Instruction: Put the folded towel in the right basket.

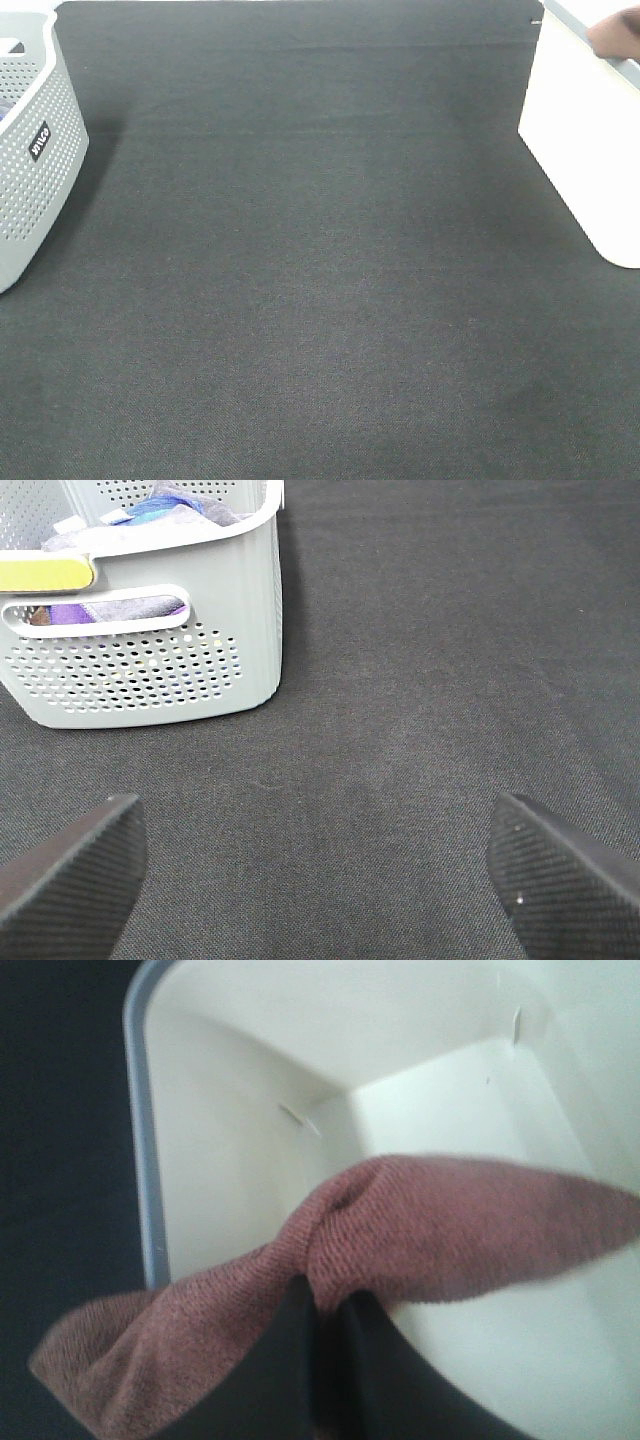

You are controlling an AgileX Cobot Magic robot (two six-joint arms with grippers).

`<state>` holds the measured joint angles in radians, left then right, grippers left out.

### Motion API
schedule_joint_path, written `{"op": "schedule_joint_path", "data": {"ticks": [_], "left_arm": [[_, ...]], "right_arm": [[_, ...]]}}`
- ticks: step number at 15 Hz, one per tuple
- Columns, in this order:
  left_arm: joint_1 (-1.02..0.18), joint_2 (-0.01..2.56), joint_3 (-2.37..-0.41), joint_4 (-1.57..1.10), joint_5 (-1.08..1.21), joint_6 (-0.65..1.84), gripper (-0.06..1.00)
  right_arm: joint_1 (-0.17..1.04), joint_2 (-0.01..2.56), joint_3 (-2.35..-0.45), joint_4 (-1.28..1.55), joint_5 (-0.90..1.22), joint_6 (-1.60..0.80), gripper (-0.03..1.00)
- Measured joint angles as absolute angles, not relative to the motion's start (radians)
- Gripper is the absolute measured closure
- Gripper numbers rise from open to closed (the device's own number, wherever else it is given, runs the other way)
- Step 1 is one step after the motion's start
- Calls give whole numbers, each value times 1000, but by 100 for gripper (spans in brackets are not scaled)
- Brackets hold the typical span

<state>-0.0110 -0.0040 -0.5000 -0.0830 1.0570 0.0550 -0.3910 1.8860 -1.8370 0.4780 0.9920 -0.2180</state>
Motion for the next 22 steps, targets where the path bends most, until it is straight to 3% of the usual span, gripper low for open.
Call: {"op": "schedule_joint_path", "data": {"ticks": [4, 5, 7, 9, 11, 22], "left_arm": [[-11, -4, -500, -83, 1057, 55, 7], [-11, -4, -500, -83, 1057, 55, 7], [-11, -4, -500, -83, 1057, 55, 7], [-11, -4, -500, -83, 1057, 55, 7], [-11, -4, -500, -83, 1057, 55, 7], [-11, -4, -500, -83, 1057, 55, 7]], "right_arm": [[-391, 1964, -1837, 448, 998, -189, 93], [-391, 1988, -1837, 416, 997, -162, 87], [-391, 2012, -1837, 359, 985, -103, 64], [-391, 2009, -1837, 341, 973, -87, 33], [-380, 1988, -1837, 353, 970, -89, 23], [-40, 1831, -1837, 225, 1125, -76, 21]]}}
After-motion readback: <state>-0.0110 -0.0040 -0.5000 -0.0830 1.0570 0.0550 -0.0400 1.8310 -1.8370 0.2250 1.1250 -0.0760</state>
